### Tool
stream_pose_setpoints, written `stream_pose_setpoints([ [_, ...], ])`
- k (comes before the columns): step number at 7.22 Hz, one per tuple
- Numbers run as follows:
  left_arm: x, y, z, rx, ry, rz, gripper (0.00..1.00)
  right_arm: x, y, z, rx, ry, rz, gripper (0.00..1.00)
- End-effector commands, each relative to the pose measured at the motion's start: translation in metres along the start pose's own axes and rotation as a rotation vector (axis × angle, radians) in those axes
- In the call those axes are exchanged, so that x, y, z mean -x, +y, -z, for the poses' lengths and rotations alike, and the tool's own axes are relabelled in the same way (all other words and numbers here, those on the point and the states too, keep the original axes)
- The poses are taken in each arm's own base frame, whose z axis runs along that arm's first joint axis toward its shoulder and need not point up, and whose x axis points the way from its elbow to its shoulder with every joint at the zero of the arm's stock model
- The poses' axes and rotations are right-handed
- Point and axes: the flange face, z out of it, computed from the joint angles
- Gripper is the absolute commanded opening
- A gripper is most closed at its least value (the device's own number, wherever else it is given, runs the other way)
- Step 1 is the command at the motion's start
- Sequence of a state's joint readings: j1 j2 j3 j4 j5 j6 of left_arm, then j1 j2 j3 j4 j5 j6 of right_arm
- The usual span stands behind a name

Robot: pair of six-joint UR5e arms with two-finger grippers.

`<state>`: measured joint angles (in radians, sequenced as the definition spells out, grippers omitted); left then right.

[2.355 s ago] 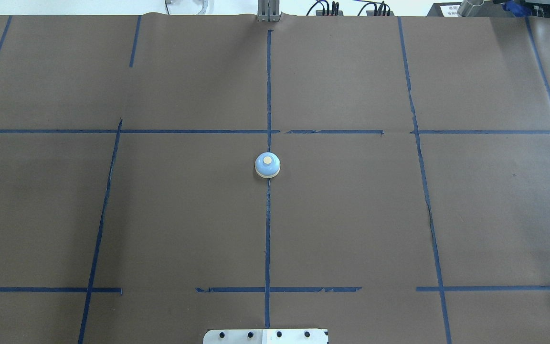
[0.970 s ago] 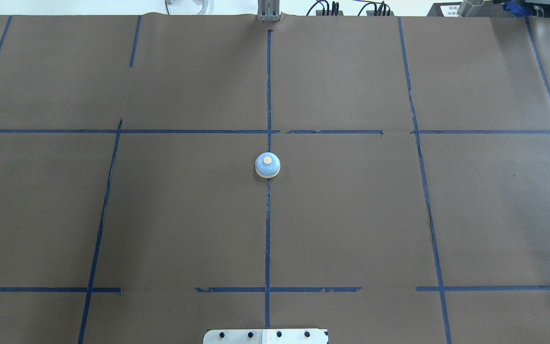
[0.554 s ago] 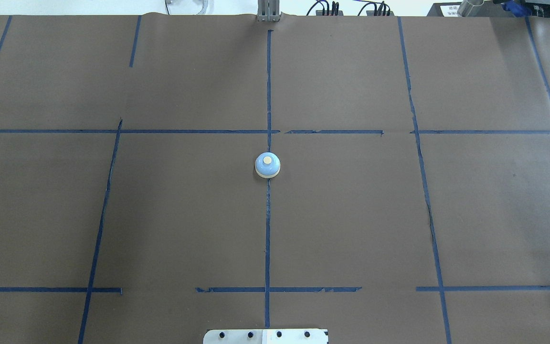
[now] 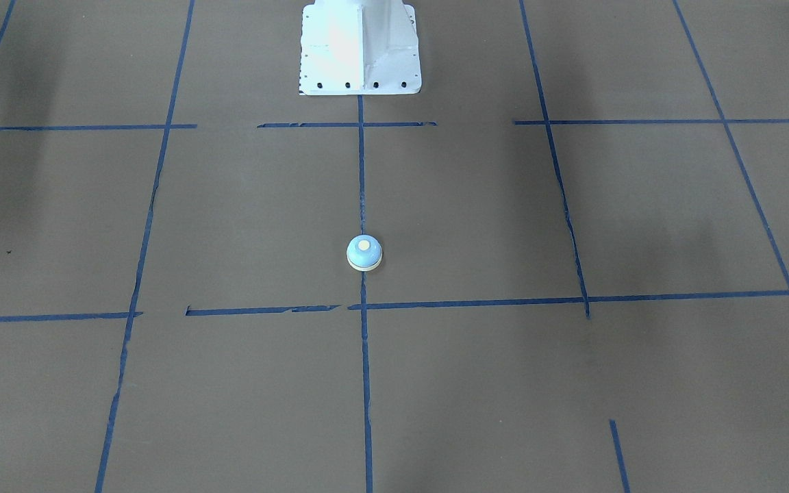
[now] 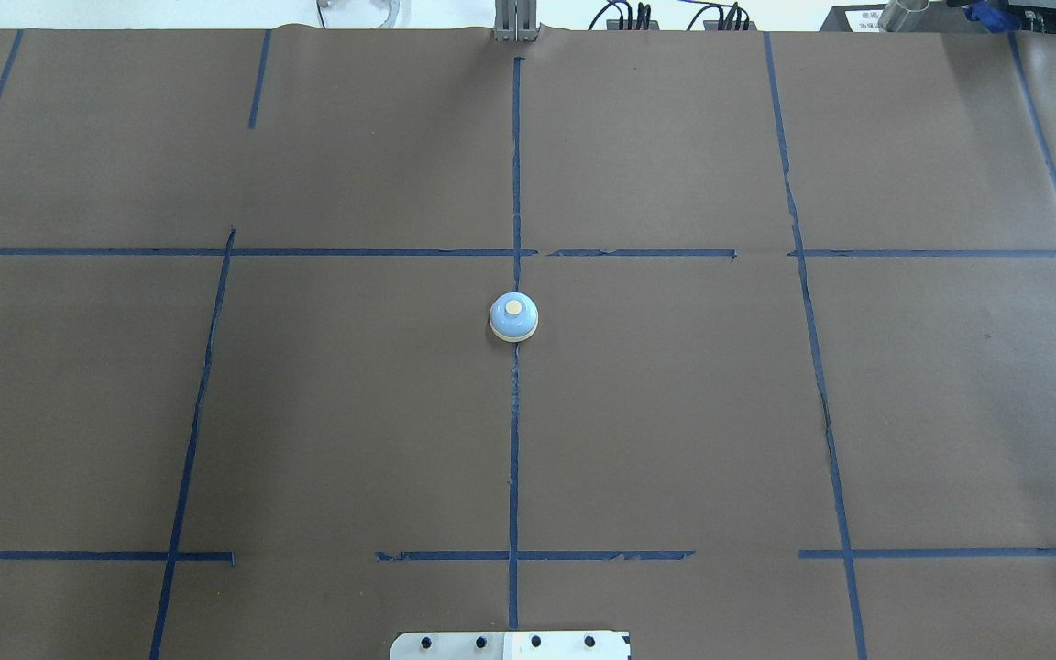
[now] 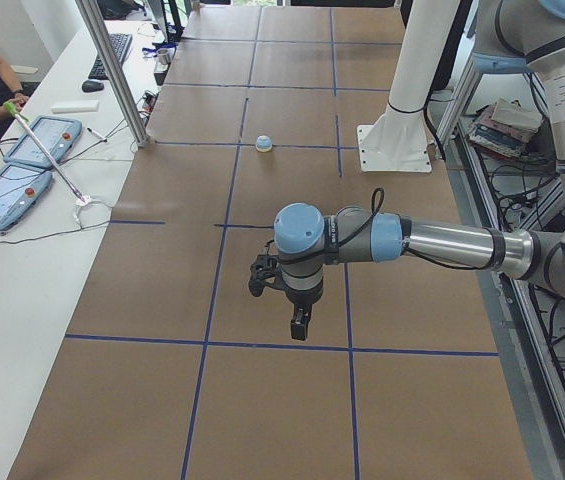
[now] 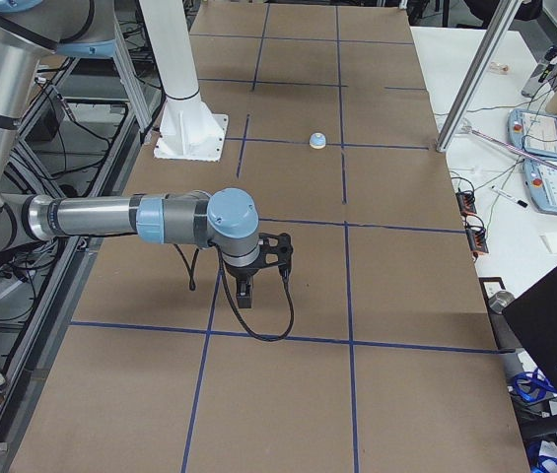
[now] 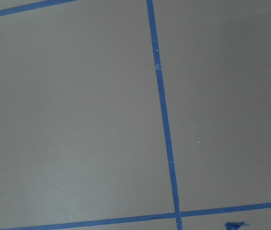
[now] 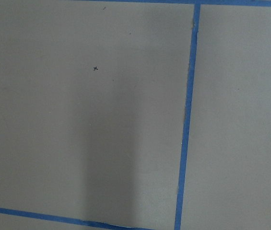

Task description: Place and press bell with both arms

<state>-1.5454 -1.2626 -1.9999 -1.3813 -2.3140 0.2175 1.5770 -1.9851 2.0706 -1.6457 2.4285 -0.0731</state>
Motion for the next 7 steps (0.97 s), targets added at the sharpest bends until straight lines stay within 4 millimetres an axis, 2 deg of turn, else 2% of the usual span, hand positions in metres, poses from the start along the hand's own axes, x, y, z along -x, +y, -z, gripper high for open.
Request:
stream_pose_setpoints([
  [1, -0.003, -0.013, 0.002, -0.030, 0.008, -0.030, 1.00, -0.004, -0.001, -0.005, 0.007, -0.011, -0.001, 1.00],
  [2, -0.006, -0.017, 0.005, -0.034, 0.007, -0.034, 1.00, -0.005, 0.001, -0.005, 0.007, -0.013, -0.003, 1.00],
  [3, -0.018, -0.012, 0.019, -0.058, 0.002, -0.053, 1.00, -0.014, 0.001, -0.013, 0.020, -0.011, -0.014, 1.00],
  [7, -0.018, -0.005, 0.017, -0.046, 0.003, -0.039, 1.00, -0.010, -0.002, -0.011, 0.013, -0.022, -0.014, 1.00],
])
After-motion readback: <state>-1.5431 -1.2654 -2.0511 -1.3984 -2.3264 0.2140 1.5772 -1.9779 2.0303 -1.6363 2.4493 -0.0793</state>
